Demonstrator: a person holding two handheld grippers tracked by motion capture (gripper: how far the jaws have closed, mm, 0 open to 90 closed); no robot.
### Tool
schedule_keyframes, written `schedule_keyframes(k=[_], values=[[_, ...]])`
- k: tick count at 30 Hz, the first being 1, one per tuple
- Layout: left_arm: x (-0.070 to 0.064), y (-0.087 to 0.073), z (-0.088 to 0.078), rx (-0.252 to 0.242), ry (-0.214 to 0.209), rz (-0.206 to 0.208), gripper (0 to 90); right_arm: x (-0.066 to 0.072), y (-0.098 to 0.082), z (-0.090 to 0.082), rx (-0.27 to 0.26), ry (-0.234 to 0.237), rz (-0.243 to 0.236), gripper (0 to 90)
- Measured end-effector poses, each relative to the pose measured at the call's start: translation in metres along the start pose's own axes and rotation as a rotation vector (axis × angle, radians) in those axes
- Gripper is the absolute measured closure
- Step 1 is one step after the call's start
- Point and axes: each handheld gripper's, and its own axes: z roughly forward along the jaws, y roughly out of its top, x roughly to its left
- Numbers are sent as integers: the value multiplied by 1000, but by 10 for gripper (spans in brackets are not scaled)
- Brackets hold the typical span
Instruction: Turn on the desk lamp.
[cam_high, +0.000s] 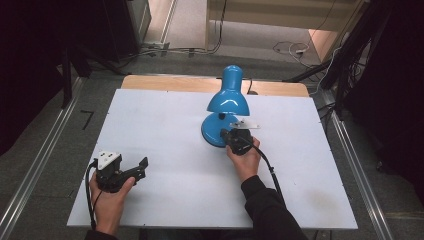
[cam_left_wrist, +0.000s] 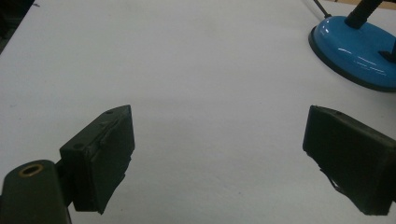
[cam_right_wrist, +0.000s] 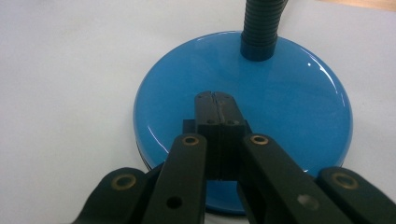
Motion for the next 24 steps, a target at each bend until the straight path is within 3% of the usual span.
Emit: schedule_keyframes(k=[5,7,9,24], values=[[0,0,0,0,-1,-2,92,1,-1,0,3,6,-3,879],[0,0,0,2,-2,1,92,4,-3,-1,-3,-5,-24,879],[0,0,0,1,-2,0,92,2,-3,-1,-3,5,0,879],[0,0,0,2,-1,-2,92,-1,-3,-3,5,15,-2,878]])
